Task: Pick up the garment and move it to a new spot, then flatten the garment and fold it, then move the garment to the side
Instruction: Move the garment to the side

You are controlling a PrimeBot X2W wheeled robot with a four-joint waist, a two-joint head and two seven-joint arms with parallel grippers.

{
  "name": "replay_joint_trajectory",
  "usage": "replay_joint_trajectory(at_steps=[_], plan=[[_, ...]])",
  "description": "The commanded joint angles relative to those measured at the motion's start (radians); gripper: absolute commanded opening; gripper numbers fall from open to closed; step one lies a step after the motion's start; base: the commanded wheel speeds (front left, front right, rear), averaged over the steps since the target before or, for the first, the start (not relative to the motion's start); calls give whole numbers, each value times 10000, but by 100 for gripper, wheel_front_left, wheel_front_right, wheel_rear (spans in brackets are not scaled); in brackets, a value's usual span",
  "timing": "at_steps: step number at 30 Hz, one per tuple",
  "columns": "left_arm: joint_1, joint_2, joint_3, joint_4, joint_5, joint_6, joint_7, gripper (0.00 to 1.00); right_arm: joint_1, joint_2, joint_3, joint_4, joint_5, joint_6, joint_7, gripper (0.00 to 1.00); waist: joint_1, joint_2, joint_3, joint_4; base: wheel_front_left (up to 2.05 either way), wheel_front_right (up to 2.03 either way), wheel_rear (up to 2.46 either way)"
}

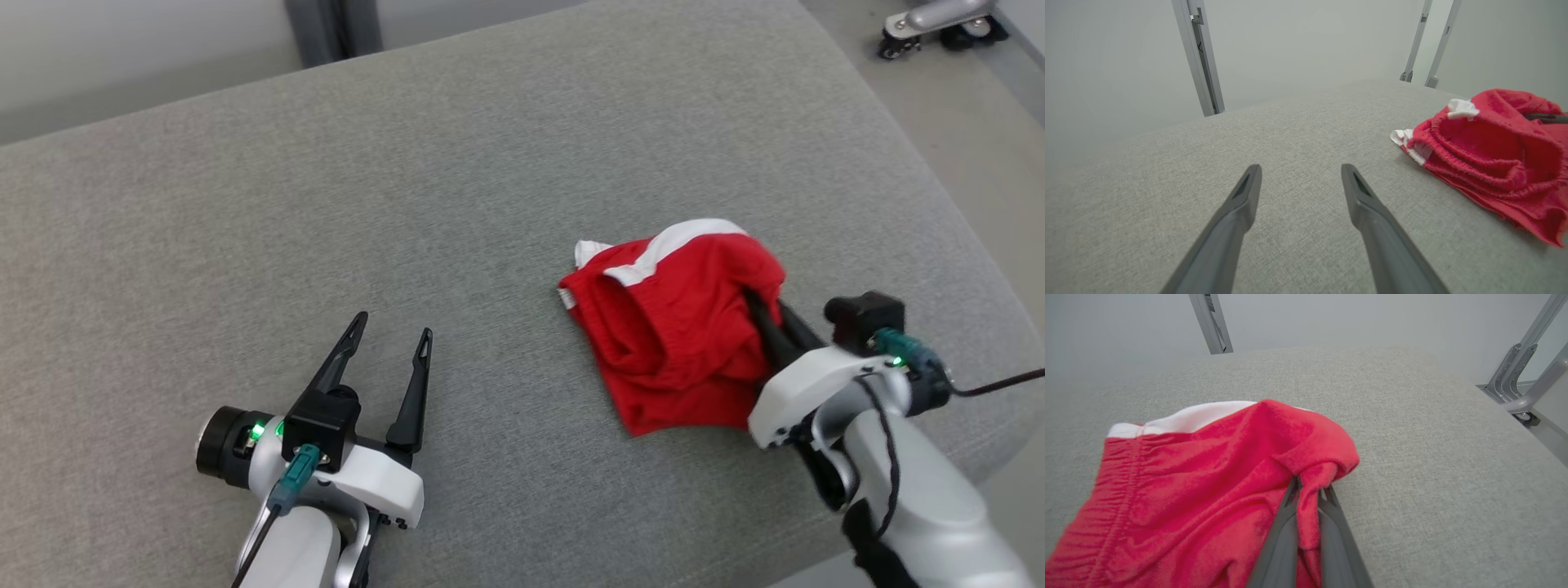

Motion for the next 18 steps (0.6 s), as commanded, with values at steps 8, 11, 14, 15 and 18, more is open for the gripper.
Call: replay_joint_trajectory(at_steps=[8,11,14,15,18], plan=[[-355,82,119,-262,313,-84,-19,100,-1618,-1803,-1323,1479,-1696,-3,-51,0,0,0,692,1639,0,0,0],[-385,81,142,-373,337,-78,-17,100,-2126,-2330,-1861,2011,-2197,-3,-51,0,0,0,839,2082,0,0,0],[-410,79,187,-446,361,-46,-17,100,-2485,-3051,-2591,2592,-2770,-4,-51,0,0,0,953,2436,0,0,0],[-420,74,189,-466,365,-44,-19,100,-2577,-3257,-2917,2783,-2937,-4,-50,0,0,0,979,2548,0,0,0],[-426,70,177,-507,351,-30,-19,100,-2722,-3835,-3898,3229,-3555,-3,-52,0,0,0,1009,2847,0,0,0]])
